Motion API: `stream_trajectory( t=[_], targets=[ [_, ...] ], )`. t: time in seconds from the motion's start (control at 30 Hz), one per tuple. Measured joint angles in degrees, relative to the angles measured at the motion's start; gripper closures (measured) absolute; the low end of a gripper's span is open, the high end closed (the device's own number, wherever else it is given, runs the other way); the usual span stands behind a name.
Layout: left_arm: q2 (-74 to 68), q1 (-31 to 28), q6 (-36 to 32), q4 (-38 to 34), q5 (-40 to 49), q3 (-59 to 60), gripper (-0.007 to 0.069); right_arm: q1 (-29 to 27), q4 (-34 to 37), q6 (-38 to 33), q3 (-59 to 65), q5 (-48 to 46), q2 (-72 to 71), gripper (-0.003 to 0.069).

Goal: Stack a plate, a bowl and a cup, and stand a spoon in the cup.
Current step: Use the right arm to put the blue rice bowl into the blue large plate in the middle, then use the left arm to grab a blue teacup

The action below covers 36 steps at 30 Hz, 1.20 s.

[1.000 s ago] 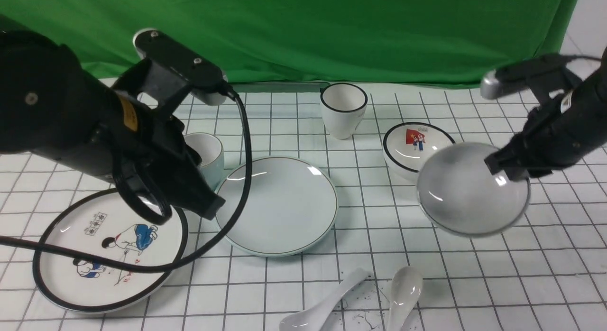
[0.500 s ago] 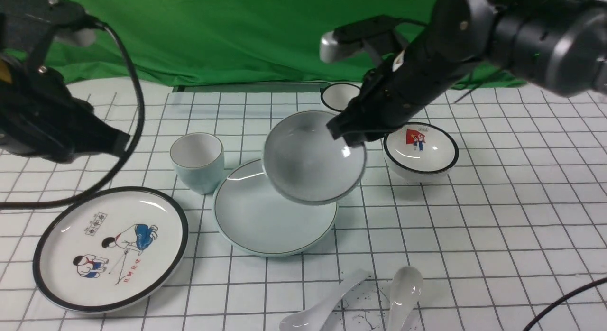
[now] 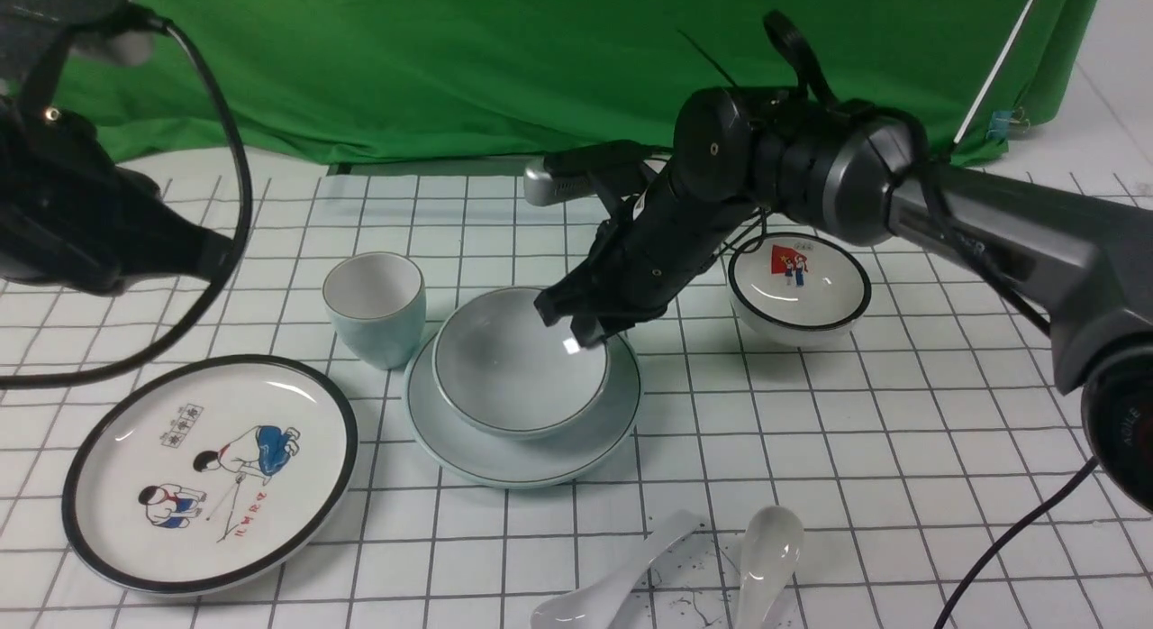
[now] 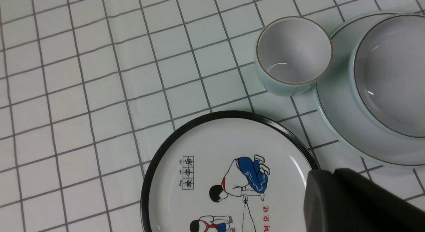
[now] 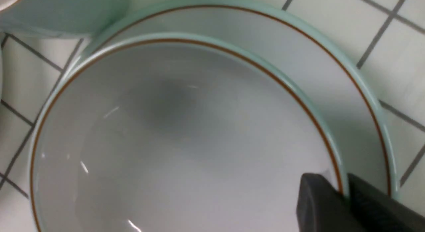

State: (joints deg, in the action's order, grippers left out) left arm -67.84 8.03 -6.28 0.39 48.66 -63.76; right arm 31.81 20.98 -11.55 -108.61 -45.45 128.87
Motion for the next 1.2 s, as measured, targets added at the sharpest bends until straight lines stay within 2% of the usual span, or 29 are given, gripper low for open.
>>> stream_trajectory(
  t=[0.13,0.2,0.37,0.47,0.5,0.67,0.83,1.07,1.2],
  targets=[
    [0.0,0.0,0.1,0.1,-0.7,0.0,0.0653,0.0,0.0,0.3,0.0,0.0,0.1,0.0566],
    [0.0,0.0,1.2,0.4,-1.1,0.0,0.0652,0.0,-0.1,0.3,0.0,-0.1,0.1,0.0505],
    [-0.8,0.0,3.5,1.6,-1.7,-0.6,0.0610,0.0,-1.7,-0.4,-0.3,-2.4,-1.6,0.0241],
    [-4.1,0.0,3.7,1.3,0.5,-3.4,0.0531,0.0,-5.1,-0.7,-0.6,-4.4,-5.6,0.0169],
    [-4.4,0.0,3.7,1.3,0.9,-3.9,0.0517,0.0,-5.4,-0.7,-0.6,-4.6,-6.0,0.0169],
    [-15.6,0.0,3.8,1.0,4.7,-11.7,0.0302,0.0,-13.8,-2.4,-0.8,-11.1,-16.1,0.0186],
    [-25.9,-0.1,3.6,1.0,4.9,-17.8,0.0165,0.0,-20.1,-3.4,-0.5,-20.0,-23.9,0.0238],
    [-36.8,-1.3,2.1,-0.9,4.4,-22.2,0.0153,0.0,-21.5,-3.5,4.6,-22.3,-30.9,0.0289],
    [-41.9,-1.7,1.3,-3.1,1.4,-23.3,0.0209,0.0,-21.6,-3.4,8.8,-21.0,-33.2,0.0298]
  ],
)
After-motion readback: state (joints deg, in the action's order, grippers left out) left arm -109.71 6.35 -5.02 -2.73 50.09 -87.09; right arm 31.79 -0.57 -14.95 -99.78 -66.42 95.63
